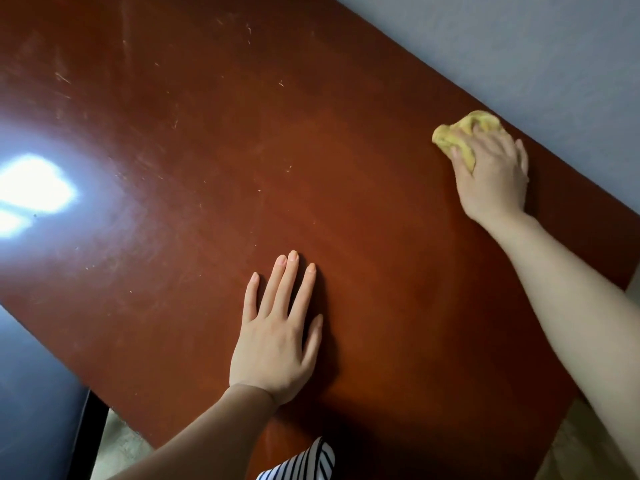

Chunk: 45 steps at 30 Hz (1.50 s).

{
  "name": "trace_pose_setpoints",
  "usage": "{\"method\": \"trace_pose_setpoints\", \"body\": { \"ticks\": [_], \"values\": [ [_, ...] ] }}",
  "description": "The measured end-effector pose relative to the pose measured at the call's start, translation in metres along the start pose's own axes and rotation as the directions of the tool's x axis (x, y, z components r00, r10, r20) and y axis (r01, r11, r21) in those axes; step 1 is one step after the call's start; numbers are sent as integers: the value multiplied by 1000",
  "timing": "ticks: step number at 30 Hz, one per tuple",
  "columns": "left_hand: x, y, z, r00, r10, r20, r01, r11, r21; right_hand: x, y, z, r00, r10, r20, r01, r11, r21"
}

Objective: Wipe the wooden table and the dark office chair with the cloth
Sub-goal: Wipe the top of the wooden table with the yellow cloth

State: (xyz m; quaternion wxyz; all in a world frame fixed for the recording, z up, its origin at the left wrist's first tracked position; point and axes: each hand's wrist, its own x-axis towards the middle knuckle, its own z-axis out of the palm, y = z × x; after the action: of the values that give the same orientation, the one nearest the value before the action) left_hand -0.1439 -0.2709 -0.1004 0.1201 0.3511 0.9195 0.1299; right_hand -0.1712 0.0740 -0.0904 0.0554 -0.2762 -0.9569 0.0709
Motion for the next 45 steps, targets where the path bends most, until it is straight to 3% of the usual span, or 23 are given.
{"method": "trace_pose_setpoints", "body": {
  "ticks": [4,7,14,19,25,28,33,39,45],
  "values": [
    [-1,0,1,1000,-1,8,1,1000,-4,34,-27,12,988,156,4,-156,985,-76],
    [-1,0,1,1000,-3,12,3,1000,-4,49,-50,19,980,192,59,-184,976,-114],
    [0,-1,-1,1000,-7,16,7,1000,5,14,-94,28,995,-49,84,51,998,-23],
    [3,-3,-2,1000,-17,11,16,1000,25,-60,-105,23,956,-257,143,266,963,-48],
    [1,-1,-3,1000,-17,22,16,999,35,-139,-65,6,945,-289,151,299,953,-43],
    [1,-2,-3,1000,-14,13,14,999,33,-156,-29,-5,969,-206,139,212,977,-29],
    [1,0,-4,1000,-11,7,10,1000,25,-148,42,-21,993,85,77,-83,996,-36],
    [1,2,-1,1000,-8,1,8,1000,24,-86,84,-23,931,361,50,-359,932,-41],
    [2,1,0,1000,-1,-10,1,1000,24,-27,54,-11,865,496,75,-494,868,-46]
  ]
}}
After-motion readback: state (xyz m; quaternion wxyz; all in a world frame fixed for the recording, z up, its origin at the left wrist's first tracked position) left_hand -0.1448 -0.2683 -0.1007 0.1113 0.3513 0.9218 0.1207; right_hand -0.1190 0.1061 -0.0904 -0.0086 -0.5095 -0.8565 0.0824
